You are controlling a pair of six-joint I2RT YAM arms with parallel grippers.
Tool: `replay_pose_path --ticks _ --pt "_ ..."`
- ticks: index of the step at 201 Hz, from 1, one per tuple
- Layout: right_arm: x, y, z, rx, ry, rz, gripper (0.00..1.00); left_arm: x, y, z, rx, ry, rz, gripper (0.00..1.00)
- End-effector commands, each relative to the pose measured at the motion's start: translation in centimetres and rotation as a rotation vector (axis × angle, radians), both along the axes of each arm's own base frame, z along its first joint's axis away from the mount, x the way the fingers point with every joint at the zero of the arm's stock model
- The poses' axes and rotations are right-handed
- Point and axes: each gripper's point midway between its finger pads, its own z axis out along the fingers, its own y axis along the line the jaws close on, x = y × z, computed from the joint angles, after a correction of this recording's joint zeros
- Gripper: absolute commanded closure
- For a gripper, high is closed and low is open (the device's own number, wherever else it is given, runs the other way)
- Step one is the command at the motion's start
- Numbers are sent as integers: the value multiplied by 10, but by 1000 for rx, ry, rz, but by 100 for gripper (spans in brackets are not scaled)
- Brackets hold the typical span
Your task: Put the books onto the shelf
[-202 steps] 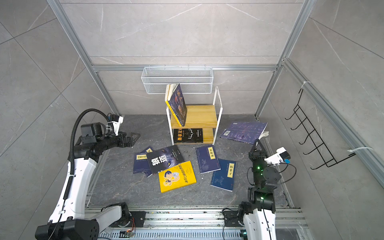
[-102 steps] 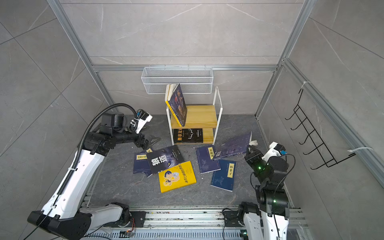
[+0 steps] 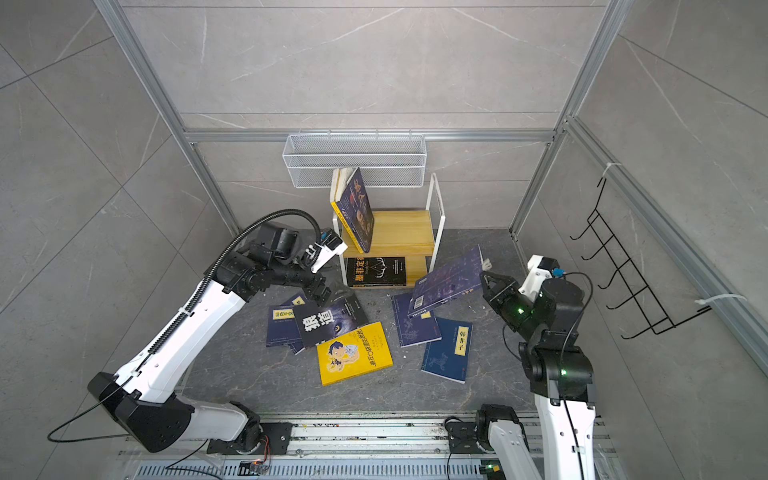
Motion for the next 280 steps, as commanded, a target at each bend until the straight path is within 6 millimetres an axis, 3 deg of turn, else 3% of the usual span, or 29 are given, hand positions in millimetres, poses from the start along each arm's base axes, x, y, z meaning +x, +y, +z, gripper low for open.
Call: replay_pose_path --ticks 1,41,67,93,132,167,184,239,280 --pt "12 9 32 7 -54 -20 100 -3 -8 22 28 -121 -44 0" --pt "44 53 30 -4 30 -12 100 -17 -38 33 107 -267 -156 0" --pt "60 57 30 35 41 -81 100 -26 -53 40 87 -267 -182 0" --pt "72 68 25 102 73 -108 100 -22 -62 39 62 -232 -147 0" --pt "81 95 24 191 90 -87 100 -14 -70 17 119 -238 -128 0" --pt "80 105 36 207 75 -62 100 -2 -74 -9 194 -256 -103 1" --pt "77 108 41 220 69 -44 100 2 -74 -15 214 -262 -90 4" --pt "67 110 44 246 65 -13 100 2 -71 -20 212 -252 -71 42" --pt "64 113 44 261 71 5 100 4 -69 -23 216 -254 -55 47"
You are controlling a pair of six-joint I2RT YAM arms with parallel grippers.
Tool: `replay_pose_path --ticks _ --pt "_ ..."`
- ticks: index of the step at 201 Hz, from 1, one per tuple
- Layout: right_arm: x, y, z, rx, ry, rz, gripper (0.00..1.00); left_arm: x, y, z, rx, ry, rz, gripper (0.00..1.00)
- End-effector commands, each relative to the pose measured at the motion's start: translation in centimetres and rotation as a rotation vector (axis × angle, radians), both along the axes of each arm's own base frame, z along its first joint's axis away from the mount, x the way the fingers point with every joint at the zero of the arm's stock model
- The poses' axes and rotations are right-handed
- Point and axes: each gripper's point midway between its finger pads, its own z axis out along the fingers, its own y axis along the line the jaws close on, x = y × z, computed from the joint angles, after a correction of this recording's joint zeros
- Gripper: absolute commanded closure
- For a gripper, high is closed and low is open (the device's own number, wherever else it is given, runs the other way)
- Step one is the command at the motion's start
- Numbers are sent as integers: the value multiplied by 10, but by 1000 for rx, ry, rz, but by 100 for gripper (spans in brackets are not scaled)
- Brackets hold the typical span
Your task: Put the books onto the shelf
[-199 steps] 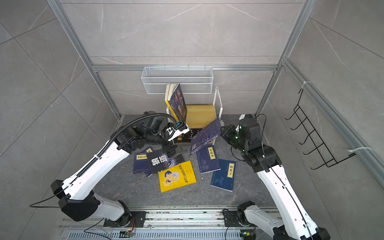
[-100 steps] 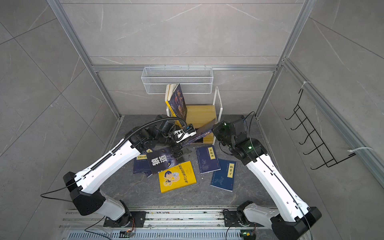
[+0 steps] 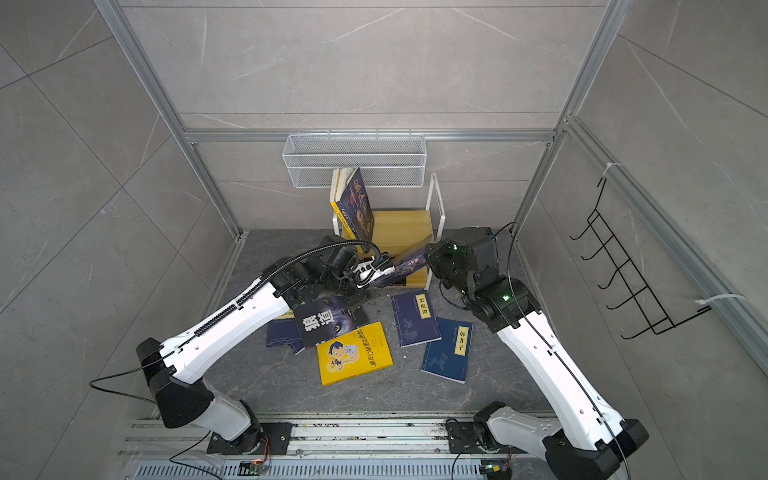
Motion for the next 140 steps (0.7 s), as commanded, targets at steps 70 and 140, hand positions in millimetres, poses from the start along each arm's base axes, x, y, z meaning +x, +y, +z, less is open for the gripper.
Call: replay_pose_path --ticks 70,140 --pt "-6 6 26 98 -76 21 100 6 9 12 -25 -60 45 94" --pt "0 26 4 60 -12 26 42 11 20 35 -4 -158 57 100"
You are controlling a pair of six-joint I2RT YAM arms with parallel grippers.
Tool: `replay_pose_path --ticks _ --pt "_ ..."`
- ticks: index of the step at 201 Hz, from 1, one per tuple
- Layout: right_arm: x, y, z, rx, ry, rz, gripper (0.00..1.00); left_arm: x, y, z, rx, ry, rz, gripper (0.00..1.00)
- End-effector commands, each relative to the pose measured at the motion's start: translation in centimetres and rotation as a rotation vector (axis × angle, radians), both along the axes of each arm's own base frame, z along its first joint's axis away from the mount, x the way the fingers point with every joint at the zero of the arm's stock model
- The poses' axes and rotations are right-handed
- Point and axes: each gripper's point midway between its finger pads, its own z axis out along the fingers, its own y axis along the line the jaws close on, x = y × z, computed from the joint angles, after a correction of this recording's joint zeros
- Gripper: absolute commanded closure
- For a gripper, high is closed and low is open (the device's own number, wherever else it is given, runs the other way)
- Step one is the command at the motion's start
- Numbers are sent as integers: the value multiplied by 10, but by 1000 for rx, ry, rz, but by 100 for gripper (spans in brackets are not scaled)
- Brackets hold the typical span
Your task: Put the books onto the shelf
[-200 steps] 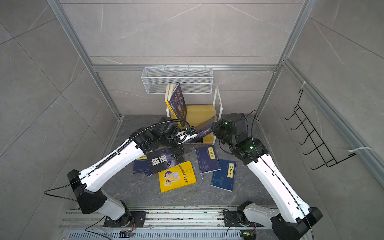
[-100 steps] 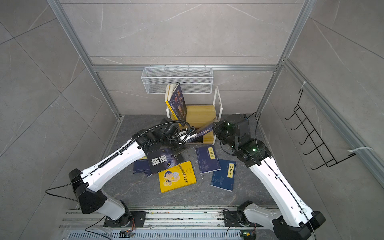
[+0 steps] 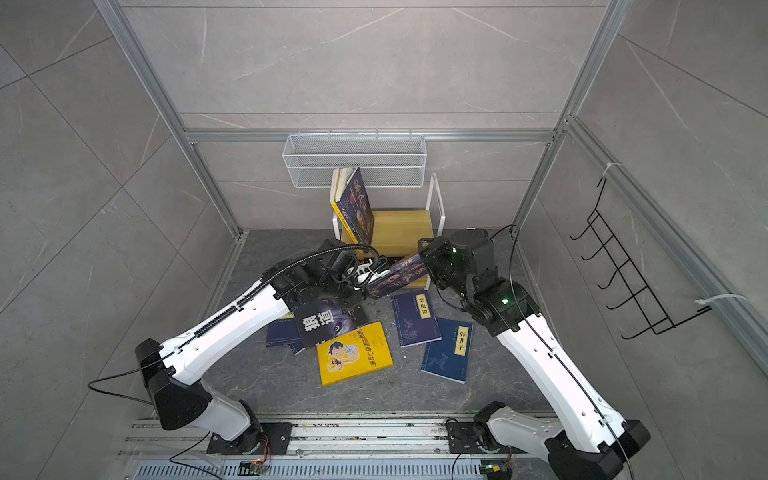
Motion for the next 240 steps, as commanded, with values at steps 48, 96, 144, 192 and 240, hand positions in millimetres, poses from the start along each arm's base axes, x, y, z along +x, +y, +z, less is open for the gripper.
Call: replay_pose_path --ticks 48,96,144,192,240 --pt "12 28 -28 -67 73 -20 37 3 1 49 -85 -117 -7 100" --pt "21 40 -55 -69 126 -40 49 0 2 50 -91 -109 -12 100" --pt "21 34 -43 -133 79 -32 100 -18 10 46 -113 -44 -47 76" --pt "8 29 5 -232 -43 54 100 -18 65 55 -233 56 56 21" --pt "7 35 74 -372 -264 143 100 -3 141 66 -388 87 304 7"
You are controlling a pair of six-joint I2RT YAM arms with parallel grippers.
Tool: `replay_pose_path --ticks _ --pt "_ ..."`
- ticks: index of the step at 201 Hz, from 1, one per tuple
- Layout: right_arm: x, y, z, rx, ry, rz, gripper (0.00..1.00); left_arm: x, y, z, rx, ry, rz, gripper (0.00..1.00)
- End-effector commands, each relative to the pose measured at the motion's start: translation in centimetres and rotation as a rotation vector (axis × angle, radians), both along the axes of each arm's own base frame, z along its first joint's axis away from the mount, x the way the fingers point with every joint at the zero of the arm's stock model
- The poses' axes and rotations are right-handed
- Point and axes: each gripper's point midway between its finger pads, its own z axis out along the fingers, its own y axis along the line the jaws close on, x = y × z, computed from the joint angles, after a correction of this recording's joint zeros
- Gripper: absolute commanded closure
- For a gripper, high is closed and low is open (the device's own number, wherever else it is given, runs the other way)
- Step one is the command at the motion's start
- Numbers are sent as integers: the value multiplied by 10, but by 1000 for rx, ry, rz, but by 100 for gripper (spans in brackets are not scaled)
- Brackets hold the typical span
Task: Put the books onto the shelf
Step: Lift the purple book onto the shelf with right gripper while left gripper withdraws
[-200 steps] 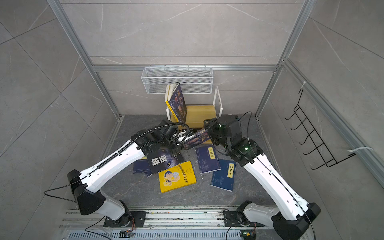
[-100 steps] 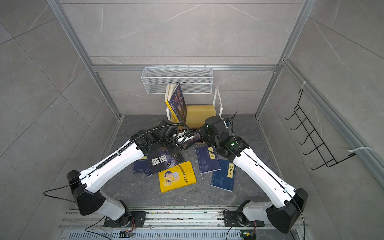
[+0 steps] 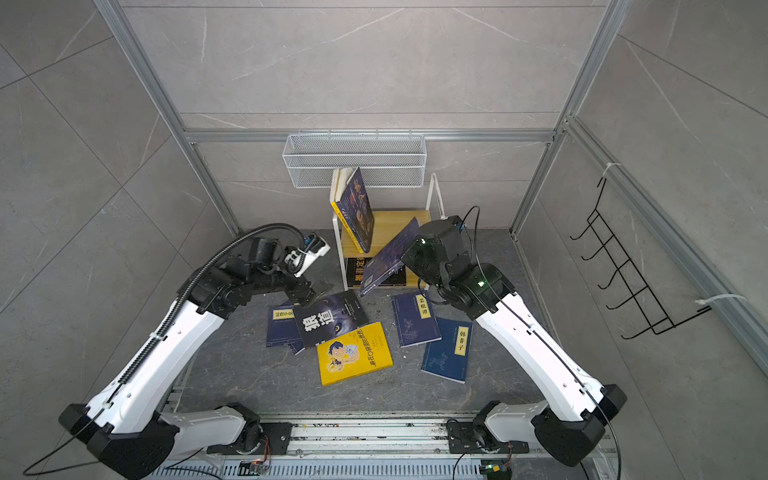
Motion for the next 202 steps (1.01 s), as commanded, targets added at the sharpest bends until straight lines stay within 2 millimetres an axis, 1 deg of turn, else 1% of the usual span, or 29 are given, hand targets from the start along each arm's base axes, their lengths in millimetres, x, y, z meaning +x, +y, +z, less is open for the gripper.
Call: replay_pose_path --ticks 1,18,37,55,72,92,107,123,149,172,202 --pt "0 3 64 -67 -212 72 100 -6 21 5 -126 60 70 7" --pt "9 8 86 -157 -310 99 100 -3 43 0 -175 91 154 4" --pt "26 19 98 -285 -411 132 100 -2 59 -14 -185 114 217 1" --pt "47 33 98 -406 -456 162 100 0 75 -27 -223 154 295 0" --pt "61 42 97 -489 -478 181 100 -1 82 -35 -280 193 329 0" --pt "78 42 91 -591 -485 149 100 -1 91 -40 -347 217 358 0" --pt "88 37 84 -663 -478 106 100 3 100 -41 -397 236 399 0" --pt "96 37 78 -714 -487 86 100 4 103 -40 -419 233 405 0" --pt "108 46 65 -733 -506 83 100 7 106 -41 -414 229 409 0" --pt "119 59 55 -741 -520 104 100 10 109 -42 -418 224 421 0" --pt "134 69 37 -755 -484 98 100 9 108 -43 -429 234 415 0"
